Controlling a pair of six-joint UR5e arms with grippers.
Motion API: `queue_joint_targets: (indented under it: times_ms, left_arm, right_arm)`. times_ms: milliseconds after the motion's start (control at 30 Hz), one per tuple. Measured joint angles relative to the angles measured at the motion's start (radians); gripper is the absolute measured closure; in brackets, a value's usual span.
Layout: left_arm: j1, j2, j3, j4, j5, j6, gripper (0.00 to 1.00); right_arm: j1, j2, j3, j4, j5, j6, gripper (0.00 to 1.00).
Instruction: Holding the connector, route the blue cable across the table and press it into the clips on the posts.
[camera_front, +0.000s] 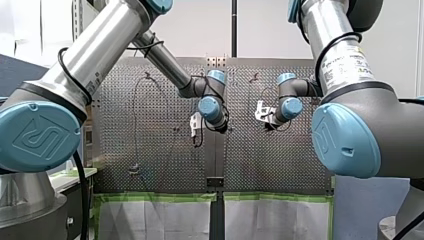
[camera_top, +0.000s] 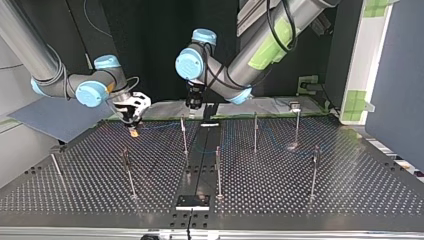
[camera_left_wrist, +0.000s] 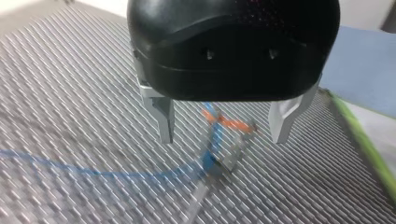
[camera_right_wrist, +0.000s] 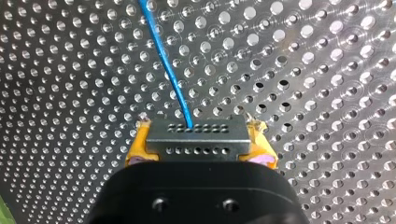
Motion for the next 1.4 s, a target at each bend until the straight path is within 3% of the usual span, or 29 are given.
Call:
queue_joint_targets:
  times_ms: [333,533,900,1233,1400]
  left_arm:
    - [-0.081,-0.004,0.036,0.073,-0.028,-0.025,0.00]
    - [-0.124,-0.051,0.084,0.045,-0.046,-0.033,0.00]
    - [-0.153,-0.148,0.181,-0.031,-0.079,-0.077,0.00]
    - [-0.167,-0.245,0.279,-0.035,-0.149,-0.101,0.00]
    - [-0.179,-0.266,0.326,-0.027,-0.193,-0.114,0.00]
  right_arm:
    - [-0.012,-0.001,-0.001,0.006,-0.005,0.004,1.00]
    - [-0.023,-0.001,-0.001,0.011,-0.006,0.004,1.00]
    - [-0.030,-0.002,-0.002,0.018,-0.007,0.001,1.00]
    - [-0.031,-0.001,-0.001,0.015,-0.016,0.004,1.00]
    - [-0.030,-0.001,-0.001,0.014,-0.018,0.005,1.00]
